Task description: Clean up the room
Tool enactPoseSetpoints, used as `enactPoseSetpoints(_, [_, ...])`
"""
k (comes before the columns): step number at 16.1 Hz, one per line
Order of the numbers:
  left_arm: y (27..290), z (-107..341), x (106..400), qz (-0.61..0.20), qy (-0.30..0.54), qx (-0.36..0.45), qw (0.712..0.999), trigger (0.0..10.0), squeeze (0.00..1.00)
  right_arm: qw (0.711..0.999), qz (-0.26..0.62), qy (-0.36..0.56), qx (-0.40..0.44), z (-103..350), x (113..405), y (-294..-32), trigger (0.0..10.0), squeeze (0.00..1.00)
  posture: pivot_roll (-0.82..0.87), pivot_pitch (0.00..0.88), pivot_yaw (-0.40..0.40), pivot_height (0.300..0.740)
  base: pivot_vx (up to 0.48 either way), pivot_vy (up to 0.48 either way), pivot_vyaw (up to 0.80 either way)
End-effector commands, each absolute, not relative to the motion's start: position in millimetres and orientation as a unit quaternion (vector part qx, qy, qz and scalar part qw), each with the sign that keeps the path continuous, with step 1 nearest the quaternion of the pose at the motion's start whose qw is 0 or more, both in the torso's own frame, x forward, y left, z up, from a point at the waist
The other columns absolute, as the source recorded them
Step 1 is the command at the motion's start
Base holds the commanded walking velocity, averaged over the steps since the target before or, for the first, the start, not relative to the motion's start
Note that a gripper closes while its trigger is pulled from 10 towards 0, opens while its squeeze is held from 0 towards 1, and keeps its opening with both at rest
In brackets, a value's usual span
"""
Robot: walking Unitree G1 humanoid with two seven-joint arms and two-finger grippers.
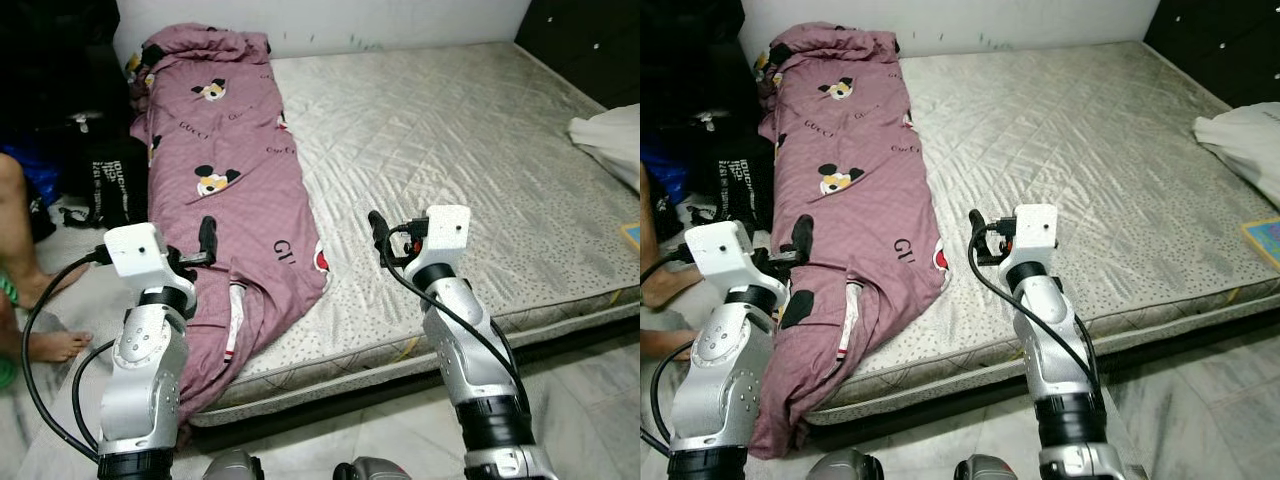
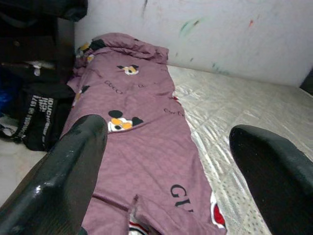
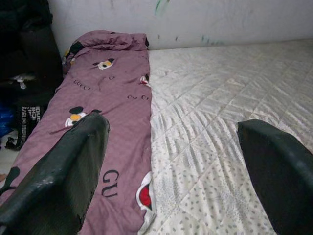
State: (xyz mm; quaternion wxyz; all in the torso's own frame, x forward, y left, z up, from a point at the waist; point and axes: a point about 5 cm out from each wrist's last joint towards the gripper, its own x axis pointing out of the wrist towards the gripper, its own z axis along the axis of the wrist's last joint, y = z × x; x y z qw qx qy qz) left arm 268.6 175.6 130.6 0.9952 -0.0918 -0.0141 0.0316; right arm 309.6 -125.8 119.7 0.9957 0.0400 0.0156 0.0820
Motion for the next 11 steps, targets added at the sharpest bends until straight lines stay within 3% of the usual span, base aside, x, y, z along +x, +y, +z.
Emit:
enactPoseSetpoints(1, [173.8,131.4,267.2,0.025,-0.012,-0.093,0.995,10.0,0.0,0.995,0.085,0.014,0.04,122.0,306.8,-124.2,10.0,0.0,-0.07,0.079,-0.019,0.723,0.0,0.0,0.0])
enactPoseSetpoints(7, [174.9,133.7,265.1,0.041,-0.012,-0.09,0.995,10.0,0.0,0.995,0.089,0.021,0.042,122.0,305.0,-122.9,10.0,0.0,-0.06,0.102,-0.023,0.663,0.0,0.0,0.0])
enactPoseSetpoints(11, [176.7,133.2,264.8,0.046,-0.011,-0.087,0.995,10.0,0.0,0.995,0.09,0.021,0.042,122.5,306.4,-122.6,10.0,0.0,-0.06,0.103,-0.025,0.663,0.0,0.0,0.0])
